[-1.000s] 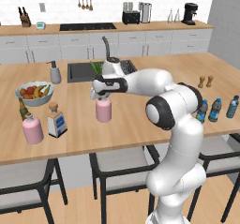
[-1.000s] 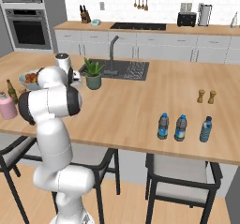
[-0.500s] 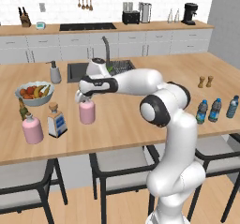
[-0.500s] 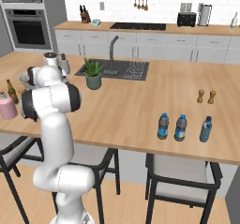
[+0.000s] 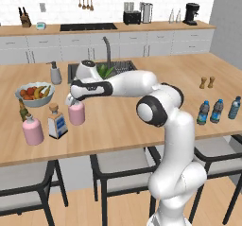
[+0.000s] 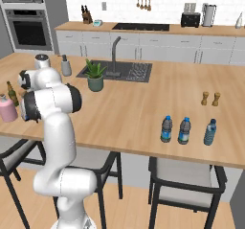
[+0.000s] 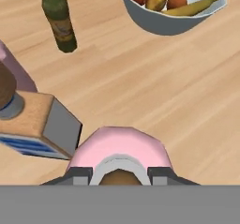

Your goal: Move the plastic bottles in the middle to the plastics group, and the glass bottles in the middle to the glass group.

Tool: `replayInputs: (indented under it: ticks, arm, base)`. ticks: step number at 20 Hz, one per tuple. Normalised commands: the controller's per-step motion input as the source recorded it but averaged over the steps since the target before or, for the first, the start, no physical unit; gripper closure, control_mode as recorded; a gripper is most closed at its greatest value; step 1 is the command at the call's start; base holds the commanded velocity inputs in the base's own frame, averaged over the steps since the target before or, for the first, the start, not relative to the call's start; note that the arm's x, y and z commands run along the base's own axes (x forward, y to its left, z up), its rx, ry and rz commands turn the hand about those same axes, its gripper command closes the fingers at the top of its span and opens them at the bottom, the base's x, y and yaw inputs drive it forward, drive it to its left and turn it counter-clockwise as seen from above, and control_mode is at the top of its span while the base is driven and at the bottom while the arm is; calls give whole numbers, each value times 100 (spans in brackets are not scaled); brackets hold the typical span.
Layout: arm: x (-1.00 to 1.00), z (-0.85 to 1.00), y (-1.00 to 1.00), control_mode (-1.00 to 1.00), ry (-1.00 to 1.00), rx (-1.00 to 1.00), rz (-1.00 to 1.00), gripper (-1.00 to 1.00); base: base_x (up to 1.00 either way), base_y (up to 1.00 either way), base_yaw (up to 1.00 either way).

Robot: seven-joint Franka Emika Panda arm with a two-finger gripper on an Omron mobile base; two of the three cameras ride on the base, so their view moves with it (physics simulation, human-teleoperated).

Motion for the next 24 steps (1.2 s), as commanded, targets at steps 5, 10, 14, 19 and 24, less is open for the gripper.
replayInputs:
  ticks: [5, 10, 14, 19, 24]
  arm:
    - [-5, -5, 24, -100, -3, 0, 12, 100]
    - [-6, -5, 4, -100, 0, 0, 10, 100]
    - [0, -19, 1, -100, 0, 0, 7, 100]
    - [0, -29, 0, -100, 0, 0, 2, 100]
    - [0, -31, 0, -100, 0, 0, 1, 100]
  base:
    - [0, 0, 0]
    - [0, 0, 0]
    - [0, 0, 0]
    - [0, 0, 0]
    - [0, 0, 0]
